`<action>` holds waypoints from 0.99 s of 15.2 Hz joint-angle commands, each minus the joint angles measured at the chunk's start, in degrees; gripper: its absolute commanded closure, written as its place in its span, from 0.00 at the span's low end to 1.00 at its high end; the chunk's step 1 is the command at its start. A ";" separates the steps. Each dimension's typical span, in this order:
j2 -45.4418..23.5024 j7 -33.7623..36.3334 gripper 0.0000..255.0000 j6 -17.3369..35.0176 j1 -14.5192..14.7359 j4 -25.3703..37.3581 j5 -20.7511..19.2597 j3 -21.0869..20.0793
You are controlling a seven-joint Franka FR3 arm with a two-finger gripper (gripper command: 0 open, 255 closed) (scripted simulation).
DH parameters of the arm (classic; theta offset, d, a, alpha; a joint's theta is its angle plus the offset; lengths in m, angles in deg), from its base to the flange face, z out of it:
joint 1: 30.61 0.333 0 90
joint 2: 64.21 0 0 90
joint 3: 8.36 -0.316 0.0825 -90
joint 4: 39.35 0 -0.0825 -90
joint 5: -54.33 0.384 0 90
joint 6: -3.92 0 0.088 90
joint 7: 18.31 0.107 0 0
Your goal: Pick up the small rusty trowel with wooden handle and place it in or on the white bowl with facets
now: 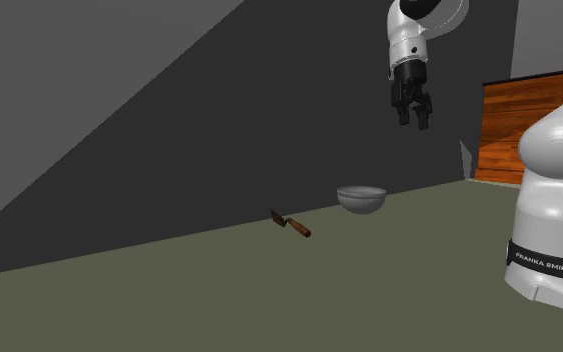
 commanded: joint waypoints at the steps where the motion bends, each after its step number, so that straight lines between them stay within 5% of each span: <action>1: 0.00 0.00 0.00 0.00 0.00 0.00 0.00 0.00; 15: -24.15 4.17 0.00 28.27 2.76 0.50 4.03 -5.92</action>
